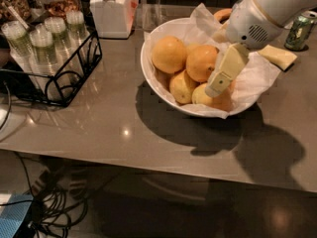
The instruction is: Pick orange from white bowl
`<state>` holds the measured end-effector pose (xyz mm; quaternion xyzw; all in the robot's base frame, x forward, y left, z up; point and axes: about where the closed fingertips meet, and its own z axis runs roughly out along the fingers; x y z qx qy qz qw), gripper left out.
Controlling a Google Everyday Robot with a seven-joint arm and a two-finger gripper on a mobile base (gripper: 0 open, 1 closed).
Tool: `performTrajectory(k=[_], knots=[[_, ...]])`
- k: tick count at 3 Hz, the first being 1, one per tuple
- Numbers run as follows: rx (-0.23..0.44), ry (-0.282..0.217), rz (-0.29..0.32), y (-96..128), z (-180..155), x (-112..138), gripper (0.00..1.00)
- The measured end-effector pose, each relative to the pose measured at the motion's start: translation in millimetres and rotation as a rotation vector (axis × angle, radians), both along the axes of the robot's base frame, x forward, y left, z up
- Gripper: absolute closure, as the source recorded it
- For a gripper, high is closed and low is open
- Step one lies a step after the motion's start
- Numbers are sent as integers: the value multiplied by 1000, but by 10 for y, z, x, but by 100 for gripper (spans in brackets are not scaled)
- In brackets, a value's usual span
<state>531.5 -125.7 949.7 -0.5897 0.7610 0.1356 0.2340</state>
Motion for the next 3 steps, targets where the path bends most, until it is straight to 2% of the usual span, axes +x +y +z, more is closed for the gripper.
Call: performTrajectory(k=[1,2,3], knots=[[37,16,2,113,-83,89,0],[35,35,4,170,-175,207,0],[36,35,5,172,-177,209,19]])
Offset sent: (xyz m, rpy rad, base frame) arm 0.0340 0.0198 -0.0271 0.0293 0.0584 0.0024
